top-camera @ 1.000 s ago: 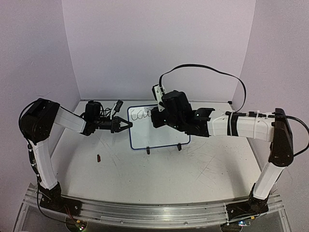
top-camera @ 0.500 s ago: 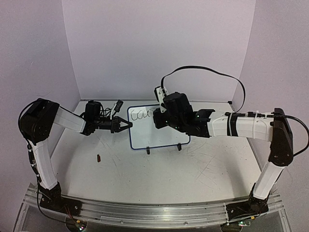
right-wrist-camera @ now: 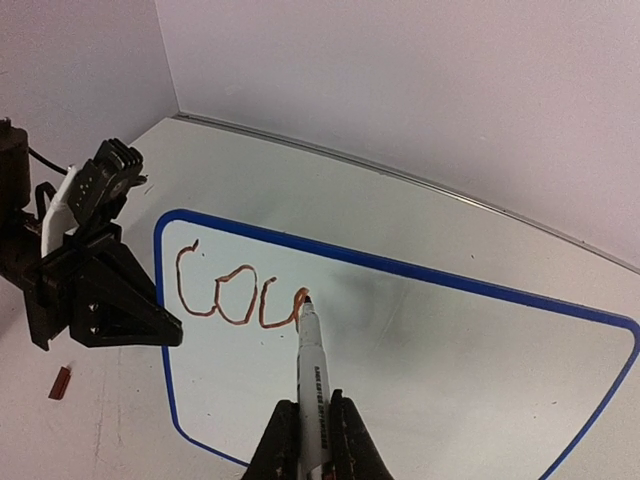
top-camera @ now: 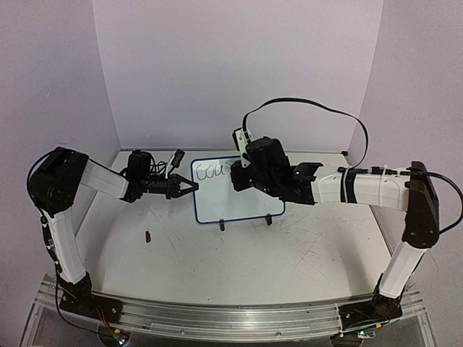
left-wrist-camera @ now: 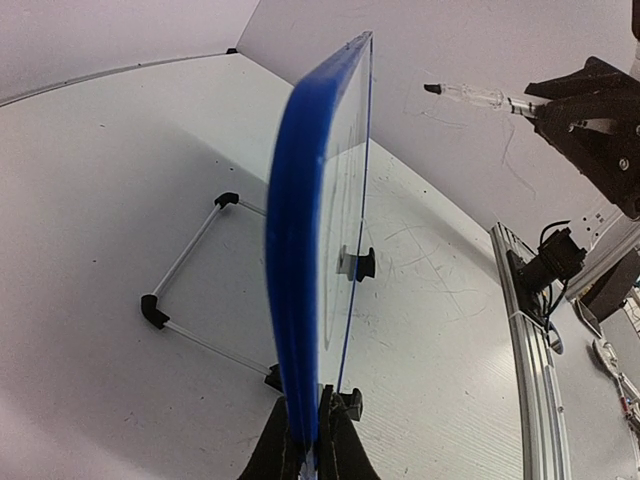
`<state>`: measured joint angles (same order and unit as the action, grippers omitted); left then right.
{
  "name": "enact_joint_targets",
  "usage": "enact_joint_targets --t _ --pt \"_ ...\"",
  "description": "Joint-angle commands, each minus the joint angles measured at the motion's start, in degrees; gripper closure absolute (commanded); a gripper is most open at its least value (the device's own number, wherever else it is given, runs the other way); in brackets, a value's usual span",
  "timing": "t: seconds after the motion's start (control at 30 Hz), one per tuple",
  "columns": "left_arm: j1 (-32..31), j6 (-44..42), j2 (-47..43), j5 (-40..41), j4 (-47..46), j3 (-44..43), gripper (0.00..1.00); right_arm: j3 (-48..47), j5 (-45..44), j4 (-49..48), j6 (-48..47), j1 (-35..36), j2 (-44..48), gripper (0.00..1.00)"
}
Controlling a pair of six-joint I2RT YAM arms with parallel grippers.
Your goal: Write a sentence on the whiteboard
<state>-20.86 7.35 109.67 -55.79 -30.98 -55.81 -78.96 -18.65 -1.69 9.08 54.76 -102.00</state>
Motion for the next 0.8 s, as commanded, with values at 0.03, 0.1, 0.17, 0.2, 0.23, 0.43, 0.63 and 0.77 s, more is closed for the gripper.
enact_joint_targets --t 0.03,0.1,0.17,0.2,0.23,0.43,0.63,0.77 --pt "0.3 -2.4 -1.4 8.0 2.2 -0.4 1.00 0.4 -0.2 -1.6 0.6 -0.7 2.1 1.00" --pt "0.2 -2.3 -1.4 8.2 2.2 -0.4 1.00 0.2 0.5 -1.7 0.5 -0.8 1.9 1.00" --pt "0.1 -2.3 -1.4 8.3 2.2 -0.4 1.00 -0.8 2.2 -1.6 0.5 -0.7 0.8 1.00" --pt "0.1 -2.3 -1.4 8.4 2.2 -0.4 1.00 -1.0 2.6 -1.6 0.4 -0.6 0.5 1.00" --pt "0.0 -2.3 -1.4 8.4 2.2 -0.4 1.00 -1.7 2.9 -1.7 0.1 -0.4 0.0 1.00" --pt "0.0 -2.3 -1.6 8.8 2.4 -0.3 1.00 -3.1 3.2 -1.6 -0.1 -0.2 -1.2 1.00" --pt "-0.1 -2.5 -1.7 9.3 2.5 -0.3 1.00 -2.0 2.8 -1.7 -0.2 -0.1 0.1 1.00" --pt "-0.1 -2.6 -1.8 10.0 2.6 -0.3 1.00 -0.4 2.2 -1.7 -0.2 -0.2 1.4 1.00"
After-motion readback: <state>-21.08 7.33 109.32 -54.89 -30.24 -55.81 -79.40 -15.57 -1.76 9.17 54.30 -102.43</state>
